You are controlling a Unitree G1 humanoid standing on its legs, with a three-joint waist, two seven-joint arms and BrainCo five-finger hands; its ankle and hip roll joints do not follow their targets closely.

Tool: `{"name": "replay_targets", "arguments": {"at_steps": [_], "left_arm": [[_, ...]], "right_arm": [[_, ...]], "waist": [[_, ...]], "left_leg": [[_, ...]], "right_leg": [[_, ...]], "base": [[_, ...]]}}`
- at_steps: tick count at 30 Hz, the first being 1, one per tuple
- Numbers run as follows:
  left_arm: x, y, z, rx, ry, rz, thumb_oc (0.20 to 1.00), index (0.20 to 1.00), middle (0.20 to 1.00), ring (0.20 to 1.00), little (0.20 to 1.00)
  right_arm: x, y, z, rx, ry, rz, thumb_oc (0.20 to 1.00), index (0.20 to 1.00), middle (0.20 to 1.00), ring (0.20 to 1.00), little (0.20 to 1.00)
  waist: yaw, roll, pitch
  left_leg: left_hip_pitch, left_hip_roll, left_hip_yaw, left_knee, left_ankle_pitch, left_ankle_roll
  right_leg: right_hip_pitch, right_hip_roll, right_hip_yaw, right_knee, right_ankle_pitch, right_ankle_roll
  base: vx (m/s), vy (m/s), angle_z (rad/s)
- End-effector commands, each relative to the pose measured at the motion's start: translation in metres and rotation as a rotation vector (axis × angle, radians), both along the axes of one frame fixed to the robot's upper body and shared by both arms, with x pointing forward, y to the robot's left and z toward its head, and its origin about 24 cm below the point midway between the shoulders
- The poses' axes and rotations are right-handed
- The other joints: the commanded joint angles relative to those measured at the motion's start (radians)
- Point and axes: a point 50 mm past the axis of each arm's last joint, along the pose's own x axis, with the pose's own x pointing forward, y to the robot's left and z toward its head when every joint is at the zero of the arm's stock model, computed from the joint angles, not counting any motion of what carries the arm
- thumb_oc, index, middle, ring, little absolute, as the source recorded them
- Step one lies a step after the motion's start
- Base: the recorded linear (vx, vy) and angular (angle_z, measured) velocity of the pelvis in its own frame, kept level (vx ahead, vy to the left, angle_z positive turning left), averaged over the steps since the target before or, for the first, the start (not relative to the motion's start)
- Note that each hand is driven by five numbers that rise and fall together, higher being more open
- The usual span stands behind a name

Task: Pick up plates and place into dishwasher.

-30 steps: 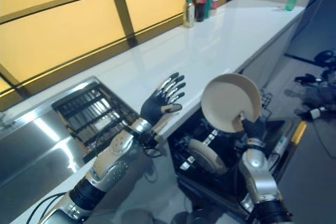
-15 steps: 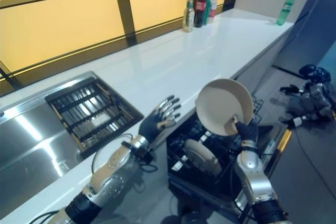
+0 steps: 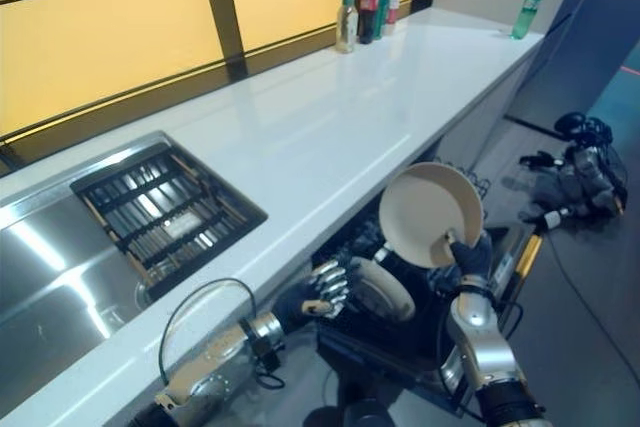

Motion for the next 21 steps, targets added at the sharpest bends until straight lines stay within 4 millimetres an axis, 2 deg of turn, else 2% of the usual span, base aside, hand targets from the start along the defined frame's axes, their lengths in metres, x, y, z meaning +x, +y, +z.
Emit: {"name": "replay_targets", "arguments": {"at_steps": [1, 3, 6, 10, 15, 21], "left_arm": [[-0.015, 0.009, -0.014, 0.026, -0.002, 0.008, 1.0, 1.0, 1.0, 1.0, 1.0], [-0.017, 0.019, -0.023, 0.078, 0.009, 0.026, 1.0, 1.0, 1.0, 1.0, 1.0], [-0.019, 0.045, -0.037, 0.177, 0.045, 0.124, 1.0, 1.0, 1.0, 1.0, 1.0], [-0.02, 0.073, -0.042, 0.28, 0.059, 0.194, 1.0, 1.0, 1.0, 1.0, 1.0], [-0.026, 0.103, -0.05, 0.47, 0.047, 0.173, 1.0, 1.0, 1.0, 1.0, 1.0], [-0.041, 0.128, -0.066, 0.646, 0.094, 0.123, 1.0, 1.0, 1.0, 1.0, 1.0]], "right_arm": [[0.019, -0.012, 0.047, -0.074, -0.223, -0.038, 0.2, 0.2, 0.2, 0.2, 0.2], [0.017, -0.016, 0.047, -0.092, -0.223, -0.053, 0.2, 0.2, 0.2, 0.2, 0.2], [0.01, -0.026, 0.048, -0.151, -0.22, -0.094, 0.2, 0.2, 0.2, 0.2, 0.2], [0.002, -0.039, 0.048, -0.185, -0.215, -0.152, 0.2, 0.2, 0.2, 0.2, 0.2], [0.0, -0.053, 0.047, -0.264, -0.184, -0.213, 0.2, 0.2, 0.2, 0.2, 0.2], [0.004, -0.063, 0.047, -0.355, -0.125, -0.215, 0.2, 0.2, 0.2, 0.2, 0.2]], "waist": [[0.011, 0.01, 0.018], [0.016, 0.009, 0.023], [0.033, 0.0, 0.033], [0.062, -0.021, 0.048], [0.094, -0.037, 0.071], [0.12, -0.027, 0.089]], "left_leg": [[-0.071, 0.019, -0.019, 0.027, -0.008, 0.081], [-0.08, 0.02, -0.022, 0.036, -0.008, 0.079], [-0.099, 0.024, -0.031, 0.059, -0.01, 0.077], [-0.135, 0.04, -0.057, 0.1, -0.014, 0.073], [-0.182, 0.061, -0.089, 0.149, -0.018, 0.062], [-0.207, 0.078, -0.114, 0.174, -0.01, 0.05]], "right_leg": [[-0.084, -0.062, 0.01, 0.098, 0.069, 0.085], [-0.087, -0.062, 0.007, 0.101, 0.071, 0.084], [-0.088, -0.065, -0.002, 0.103, 0.073, 0.084], [-0.085, -0.057, -0.023, 0.106, 0.057, 0.078], [-0.087, -0.042, -0.054, 0.108, 0.035, 0.072], [-0.077, -0.032, -0.079, 0.115, 0.005, 0.067]], "base": [[0.0, -0.055, -0.02], [0.02, -0.055, 0.01], [0.04, -0.105, 0.08], [0.06, -0.17, 0.11], [0.03, -0.157, 0.28], [0.04, -0.096, 0.15]]}}
